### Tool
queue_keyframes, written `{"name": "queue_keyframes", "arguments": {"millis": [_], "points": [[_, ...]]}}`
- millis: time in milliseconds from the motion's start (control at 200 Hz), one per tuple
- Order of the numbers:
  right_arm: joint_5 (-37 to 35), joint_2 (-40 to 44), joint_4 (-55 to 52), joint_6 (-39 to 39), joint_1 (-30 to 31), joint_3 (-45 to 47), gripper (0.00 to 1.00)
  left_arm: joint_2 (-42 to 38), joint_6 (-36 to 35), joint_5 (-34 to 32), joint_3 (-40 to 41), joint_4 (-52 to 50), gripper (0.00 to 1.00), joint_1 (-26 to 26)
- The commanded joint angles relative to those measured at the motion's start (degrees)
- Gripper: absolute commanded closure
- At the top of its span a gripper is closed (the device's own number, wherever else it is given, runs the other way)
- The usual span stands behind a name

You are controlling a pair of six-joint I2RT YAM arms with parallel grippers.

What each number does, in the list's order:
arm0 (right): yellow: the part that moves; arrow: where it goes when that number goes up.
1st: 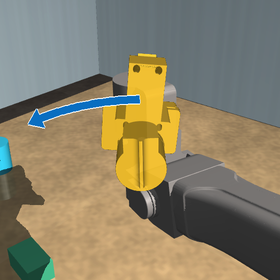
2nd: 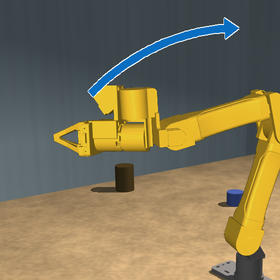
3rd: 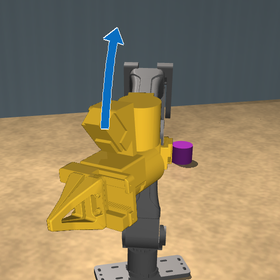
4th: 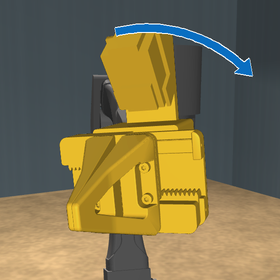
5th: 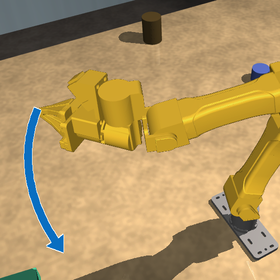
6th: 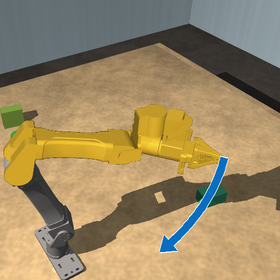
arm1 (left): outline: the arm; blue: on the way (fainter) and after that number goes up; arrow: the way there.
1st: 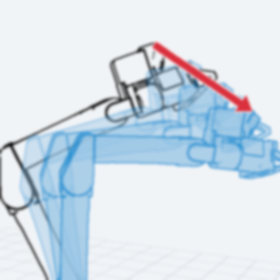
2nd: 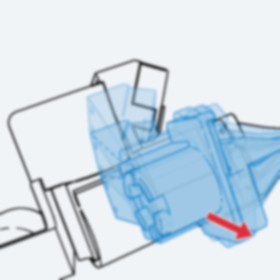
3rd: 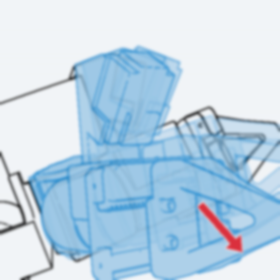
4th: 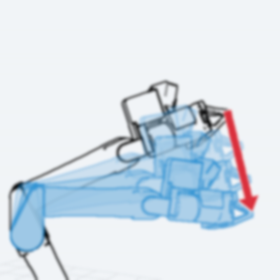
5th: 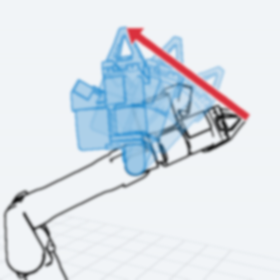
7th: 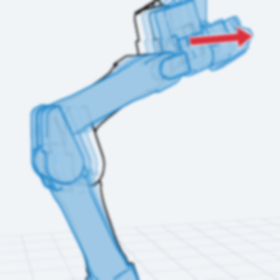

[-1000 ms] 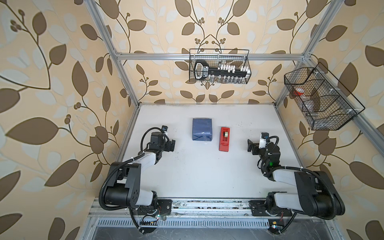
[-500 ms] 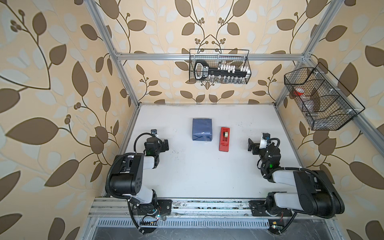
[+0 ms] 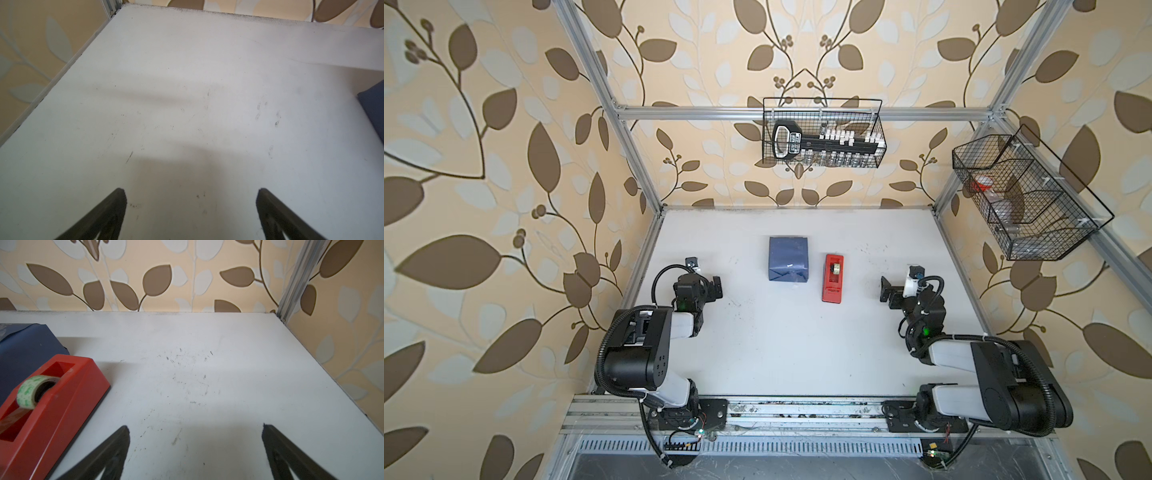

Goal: Wrap a gift box in wrapping paper
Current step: Reset both arms

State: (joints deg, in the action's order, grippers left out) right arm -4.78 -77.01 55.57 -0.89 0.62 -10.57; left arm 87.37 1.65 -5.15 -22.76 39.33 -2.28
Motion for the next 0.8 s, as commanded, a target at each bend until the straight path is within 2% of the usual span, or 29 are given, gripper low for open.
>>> {"name": "queue_keyframes", "arguments": {"millis": [0,125,255,295,355,475,605,680,795], "points": [[-0.7,-0.1,2.0,0.2,0.1,0.0,0.0,-1.5,0.4,-0.4,0.8,3.9,0.01,0.1],[-0.7,-0.1,2.0,0.2,0.2,0.1,0.0,-2.8,-2.3,6.4,5.1,10.2,0.01,0.1],[-0.7,0.0,2.0,0.1,0.2,0.1,0.0,-3.0,-7.1,16.2,15.8,29.6,0.01,0.2],[-0.7,-0.1,2.0,0.2,0.2,0.1,0.0,-2.1,-6.9,15.2,16.3,31.9,0.01,0.5],[-0.7,-0.1,2.1,0.2,0.2,0.1,0.0,-1.2,-5.0,11.3,14.2,29.7,0.01,0.5],[-0.7,-0.1,2.1,0.2,0.2,0.1,0.0,-2.3,-0.7,1.1,8.3,17.6,0.01,0.4],[-0.7,-0.1,2.0,0.2,0.2,0.1,0.0,-1.1,1.9,-4.9,2.2,7.2,0.01,0.4],[-0.8,-0.1,2.1,0.2,0.3,0.1,0.0,-2.0,2.0,-4.8,1.2,4.0,0.01,0.4],[-1.0,-0.3,1.8,0.3,0.3,-0.1,0.0,-2.4,1.3,-3.2,3.1,7.2,0.01,0.4]]}}
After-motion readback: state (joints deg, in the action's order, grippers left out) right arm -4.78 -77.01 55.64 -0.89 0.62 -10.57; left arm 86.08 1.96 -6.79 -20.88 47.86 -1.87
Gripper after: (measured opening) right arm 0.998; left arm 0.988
